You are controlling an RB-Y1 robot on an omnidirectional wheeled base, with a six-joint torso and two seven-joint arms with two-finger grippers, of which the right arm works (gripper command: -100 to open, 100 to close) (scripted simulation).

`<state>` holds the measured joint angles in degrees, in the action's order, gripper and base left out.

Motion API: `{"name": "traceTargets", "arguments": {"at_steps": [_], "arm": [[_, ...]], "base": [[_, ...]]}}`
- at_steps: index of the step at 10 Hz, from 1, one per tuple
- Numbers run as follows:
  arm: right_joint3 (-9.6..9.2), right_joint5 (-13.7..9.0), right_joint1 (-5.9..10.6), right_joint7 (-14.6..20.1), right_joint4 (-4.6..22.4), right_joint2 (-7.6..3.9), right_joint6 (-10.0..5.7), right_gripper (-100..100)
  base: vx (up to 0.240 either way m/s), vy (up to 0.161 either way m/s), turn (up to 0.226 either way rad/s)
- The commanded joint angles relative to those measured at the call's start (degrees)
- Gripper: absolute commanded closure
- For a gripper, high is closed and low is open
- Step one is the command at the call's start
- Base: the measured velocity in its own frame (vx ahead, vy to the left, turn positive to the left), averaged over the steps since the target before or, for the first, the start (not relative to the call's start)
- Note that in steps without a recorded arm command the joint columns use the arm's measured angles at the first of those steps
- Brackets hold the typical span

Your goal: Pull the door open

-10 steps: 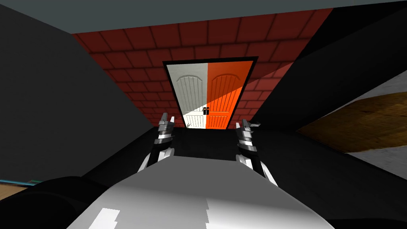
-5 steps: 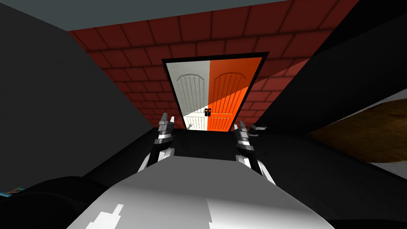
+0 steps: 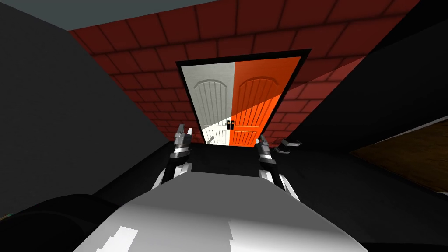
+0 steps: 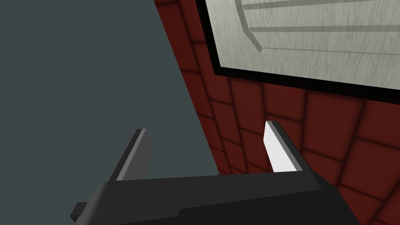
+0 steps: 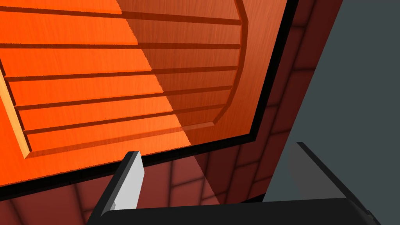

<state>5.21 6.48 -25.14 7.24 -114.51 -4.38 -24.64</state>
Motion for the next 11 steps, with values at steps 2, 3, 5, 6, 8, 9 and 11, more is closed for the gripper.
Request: {"name": "traceTargets", "arguments": {"at_steps": [2,3,5,6,8,9,11], "arm": [[0.40,1.5,1.21,2.1,3.4,-0.34,1.02,-100],[0.59,2.0,1.76,3.0,4.9,-0.44,1.36,-100],[0.88,2.9,2.58,4.2,7.1,-0.60,1.87,-100],[1.07,3.5,3.13,5.0,8.6,-0.65,2.21,-100],[1.36,4.3,3.95,6.3,10.8,-0.73,2.73,-100],[1.54,4.9,4.48,7.1,12.3,-0.73,3.06,-100],[1.90,6.0,5.54,8.7,15.1,-0.72,3.71,-100]], "base": [[0.186,0.062,0.052],[0.195,0.040,0.056],[0.169,0.048,0.034],[0.162,0.072,0.045],[0.161,0.054,0.032],[0.179,0.057,0.052],[0.196,0.070,0.053]]}}
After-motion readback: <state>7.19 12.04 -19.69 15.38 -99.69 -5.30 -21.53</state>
